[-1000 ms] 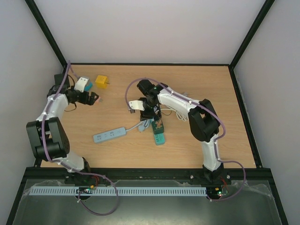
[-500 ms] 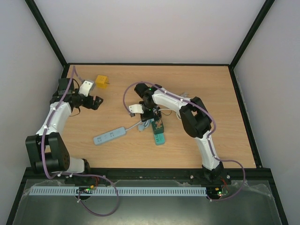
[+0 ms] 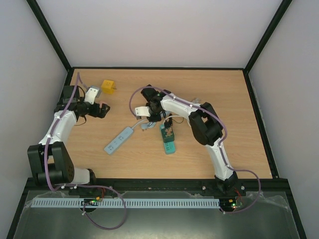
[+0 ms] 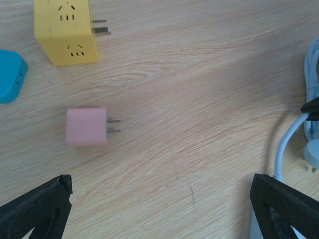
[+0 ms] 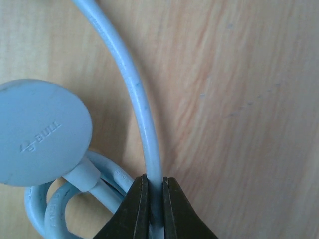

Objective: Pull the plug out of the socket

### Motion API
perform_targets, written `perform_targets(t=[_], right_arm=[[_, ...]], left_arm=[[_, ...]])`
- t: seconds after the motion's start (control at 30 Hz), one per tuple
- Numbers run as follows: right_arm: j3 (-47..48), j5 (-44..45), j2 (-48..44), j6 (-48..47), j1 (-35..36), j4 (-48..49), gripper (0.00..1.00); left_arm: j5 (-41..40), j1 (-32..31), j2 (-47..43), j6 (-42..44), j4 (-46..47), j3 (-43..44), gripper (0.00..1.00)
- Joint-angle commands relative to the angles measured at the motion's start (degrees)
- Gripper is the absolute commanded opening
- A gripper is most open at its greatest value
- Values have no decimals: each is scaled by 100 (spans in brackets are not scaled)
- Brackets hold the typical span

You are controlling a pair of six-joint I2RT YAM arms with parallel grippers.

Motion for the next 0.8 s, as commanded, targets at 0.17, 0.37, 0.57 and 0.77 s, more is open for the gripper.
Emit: perform_targets(t=[0.17, 0.37, 0.57, 0.77], right_arm=[[604, 471, 478, -160, -469, 799, 6], [1234, 472, 843, -178, -871, 830, 6], [1674, 448, 1099, -157, -1375, 651, 6], [1677, 385, 1101, -188, -1899, 440, 6]], left_arm=[[-70, 11, -187, -109, 126, -149, 99], [-68, 11, -159, -120, 115, -126, 99], [32, 9, -146, -70, 88, -164, 99], [103, 9, -110, -43, 56, -183, 99]])
